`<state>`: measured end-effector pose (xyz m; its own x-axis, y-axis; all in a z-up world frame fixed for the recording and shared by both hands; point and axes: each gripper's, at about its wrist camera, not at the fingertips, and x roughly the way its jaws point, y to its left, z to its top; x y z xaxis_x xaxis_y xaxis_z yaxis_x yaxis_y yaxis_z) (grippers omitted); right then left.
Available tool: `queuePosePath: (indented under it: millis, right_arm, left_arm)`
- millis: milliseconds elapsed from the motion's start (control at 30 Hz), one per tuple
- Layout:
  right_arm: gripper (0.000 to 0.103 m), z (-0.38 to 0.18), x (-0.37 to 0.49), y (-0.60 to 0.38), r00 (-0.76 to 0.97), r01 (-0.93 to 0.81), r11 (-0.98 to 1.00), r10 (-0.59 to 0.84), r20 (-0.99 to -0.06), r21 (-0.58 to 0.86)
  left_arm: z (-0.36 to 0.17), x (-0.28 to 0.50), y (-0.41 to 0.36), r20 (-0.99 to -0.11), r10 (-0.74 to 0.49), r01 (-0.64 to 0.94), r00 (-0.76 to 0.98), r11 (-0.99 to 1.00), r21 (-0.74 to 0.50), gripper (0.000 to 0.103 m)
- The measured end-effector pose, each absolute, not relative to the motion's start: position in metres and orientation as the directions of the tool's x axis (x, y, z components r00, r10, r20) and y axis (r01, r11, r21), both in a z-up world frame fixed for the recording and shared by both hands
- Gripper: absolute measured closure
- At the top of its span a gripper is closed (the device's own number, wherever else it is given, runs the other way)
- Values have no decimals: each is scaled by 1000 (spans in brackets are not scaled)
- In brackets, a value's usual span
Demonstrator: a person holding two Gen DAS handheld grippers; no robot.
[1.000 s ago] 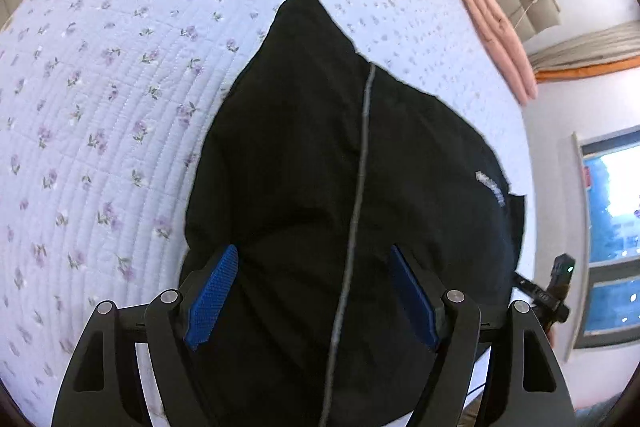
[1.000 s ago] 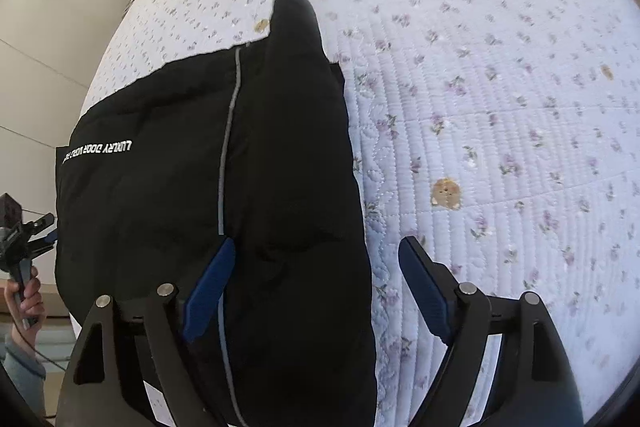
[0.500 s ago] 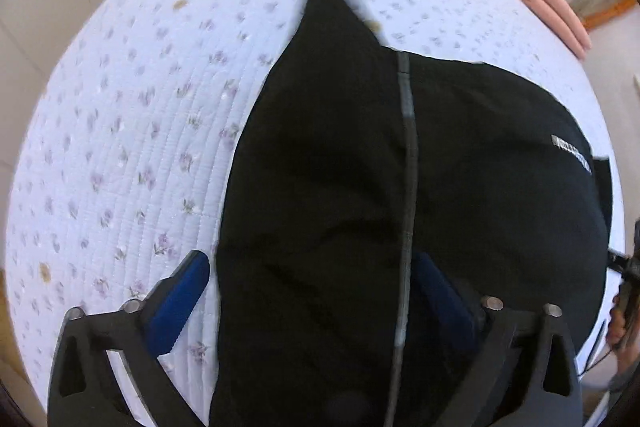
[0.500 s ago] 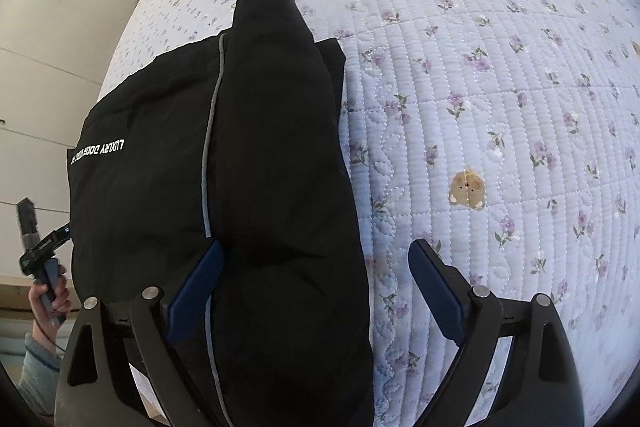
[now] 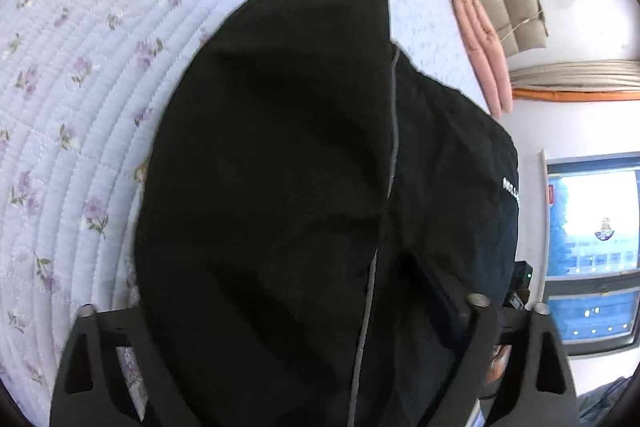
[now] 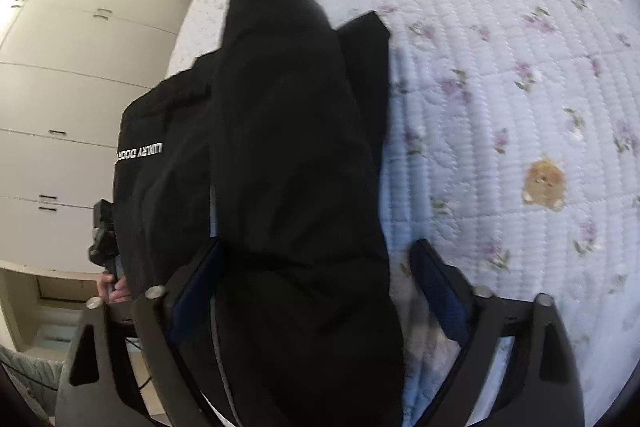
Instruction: Fold large clothes
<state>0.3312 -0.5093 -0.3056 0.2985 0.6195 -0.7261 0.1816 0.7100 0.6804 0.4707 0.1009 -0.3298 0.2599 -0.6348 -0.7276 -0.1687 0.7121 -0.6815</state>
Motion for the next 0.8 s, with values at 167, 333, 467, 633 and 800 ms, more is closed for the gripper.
queuePosePath:
  millis: [167, 333, 467, 633, 800]
  right_arm:
    - [66, -291, 327, -504, 365, 153, 668, 647, -670, 728]
    - [78, -239, 308, -502, 463, 106, 655, 633, -620, 748]
    - [89, -175, 274, -474, 536, 38, 670, 612, -581, 741]
    - [89, -113, 233, -422, 547, -5, 800, 504, -668, 600]
    - [77, -163, 235, -407, 445, 177, 867, 352, -824, 466]
  left_arm:
    - [-299, 450, 120, -650, -671, -119, 356, 657, -744, 64]
    - [-246, 418, 113, -533, -749, 19, 394, 587, -810, 69]
    - [-200, 388, 99, -495, -789, 142, 364, 572, -808, 69]
    - [-170, 330, 111, -508, -804, 228, 309, 581, -781, 73]
    - [-234, 319, 144, -654, -691, 50, 309, 698, -714, 73]
